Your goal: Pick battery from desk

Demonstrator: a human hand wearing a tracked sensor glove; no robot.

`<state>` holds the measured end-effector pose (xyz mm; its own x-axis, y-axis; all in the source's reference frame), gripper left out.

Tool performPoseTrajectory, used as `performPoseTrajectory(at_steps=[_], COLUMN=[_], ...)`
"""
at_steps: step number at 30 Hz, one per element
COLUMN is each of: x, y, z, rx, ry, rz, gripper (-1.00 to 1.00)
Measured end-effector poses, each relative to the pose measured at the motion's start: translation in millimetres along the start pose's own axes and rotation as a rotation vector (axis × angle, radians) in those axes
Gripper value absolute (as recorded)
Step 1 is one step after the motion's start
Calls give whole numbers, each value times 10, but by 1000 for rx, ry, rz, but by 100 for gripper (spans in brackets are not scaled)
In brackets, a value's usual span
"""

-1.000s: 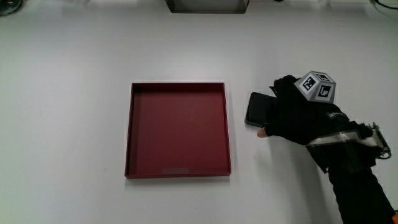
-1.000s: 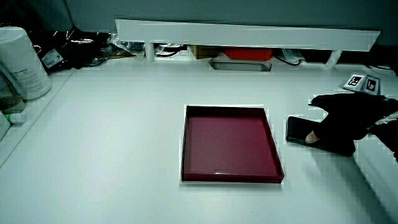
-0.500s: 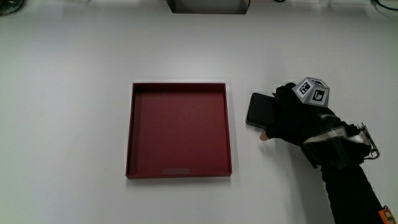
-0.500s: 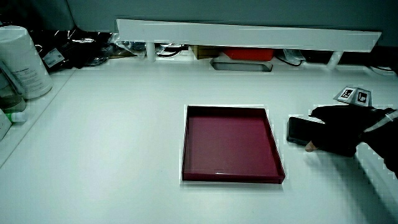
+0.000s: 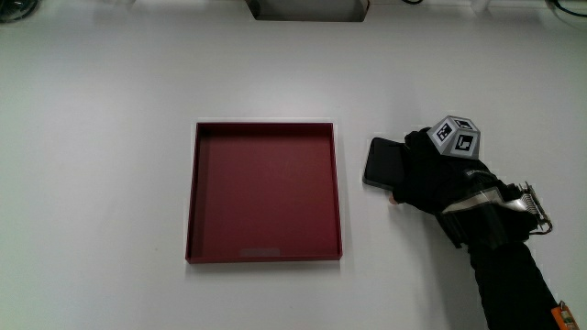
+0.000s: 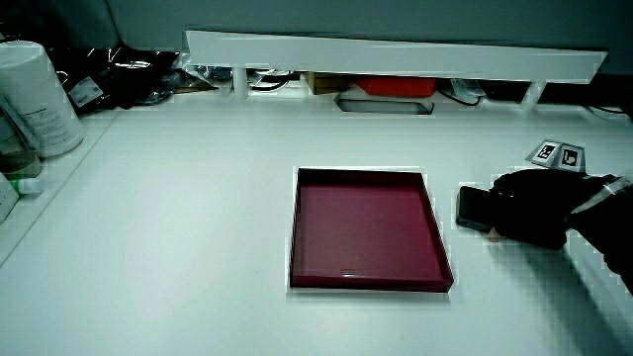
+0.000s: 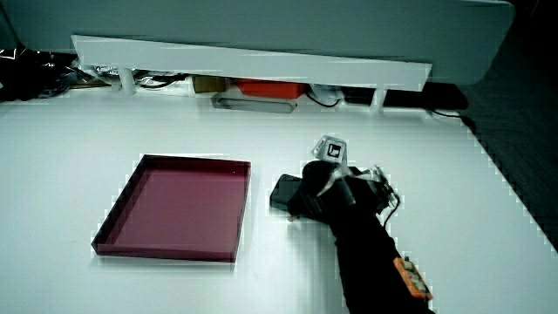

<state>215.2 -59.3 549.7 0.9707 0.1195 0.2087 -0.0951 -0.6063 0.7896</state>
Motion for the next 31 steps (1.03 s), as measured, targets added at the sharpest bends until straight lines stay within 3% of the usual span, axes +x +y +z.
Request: performPoseTrajectory(at_steps=[7, 13, 23, 28, 31], x=[45, 30, 21, -185, -422], y=[60, 41, -7, -172, -340], z=[-36, -5, 39, 244, 379], rx=[-24, 35, 83, 129, 148], ry=[17, 12, 5, -18, -28], rz=[-25, 2, 48, 105, 185], gripper=[68, 100, 100, 100, 100])
